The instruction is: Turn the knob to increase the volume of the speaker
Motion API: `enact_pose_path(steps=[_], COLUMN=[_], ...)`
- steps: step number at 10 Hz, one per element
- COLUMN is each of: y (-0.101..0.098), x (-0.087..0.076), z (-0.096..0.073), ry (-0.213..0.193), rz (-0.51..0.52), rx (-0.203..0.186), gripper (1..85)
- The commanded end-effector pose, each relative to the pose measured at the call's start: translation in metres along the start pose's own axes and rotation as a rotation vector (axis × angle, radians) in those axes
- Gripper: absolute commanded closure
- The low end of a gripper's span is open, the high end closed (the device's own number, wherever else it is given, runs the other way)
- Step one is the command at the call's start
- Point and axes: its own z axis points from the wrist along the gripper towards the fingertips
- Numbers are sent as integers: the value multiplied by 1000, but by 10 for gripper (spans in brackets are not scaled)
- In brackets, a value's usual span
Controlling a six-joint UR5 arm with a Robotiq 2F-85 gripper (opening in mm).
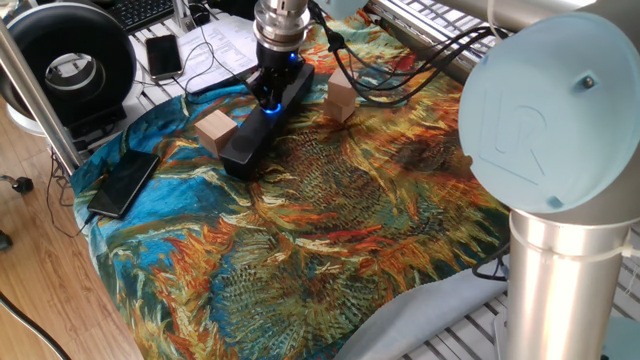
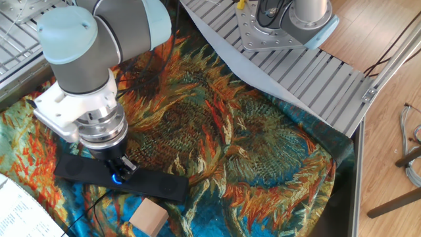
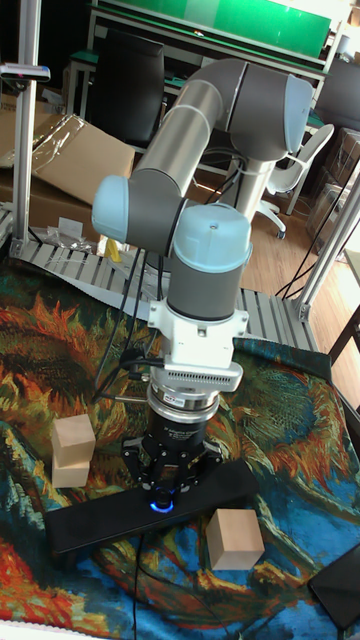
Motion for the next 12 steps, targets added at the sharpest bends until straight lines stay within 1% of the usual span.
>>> enact_pose_path(steps=[1, 2, 3, 5, 6, 7, 9, 10, 11, 12], y=[1, -3, -7, -3, -1, -3, -2, -2, -4, -4], x=[-2, -3, -6, -10, -11, -10, -7, -5, -5, -4], z=[-3, -4, -4, -1, -2, -6, -19, -26, -32, -38], ry=[-3, -4, -17, -22, -21, -7, 15, 29, 34, 45], rz=[-11, -60, -107, -119, -133, -153, -196, -211, -222, -229], rx=[-24, -16, 1, -5, -5, 11, 14, 20, 32, 38], gripper=[553, 440, 320, 300, 320, 380, 393, 400, 420, 523])
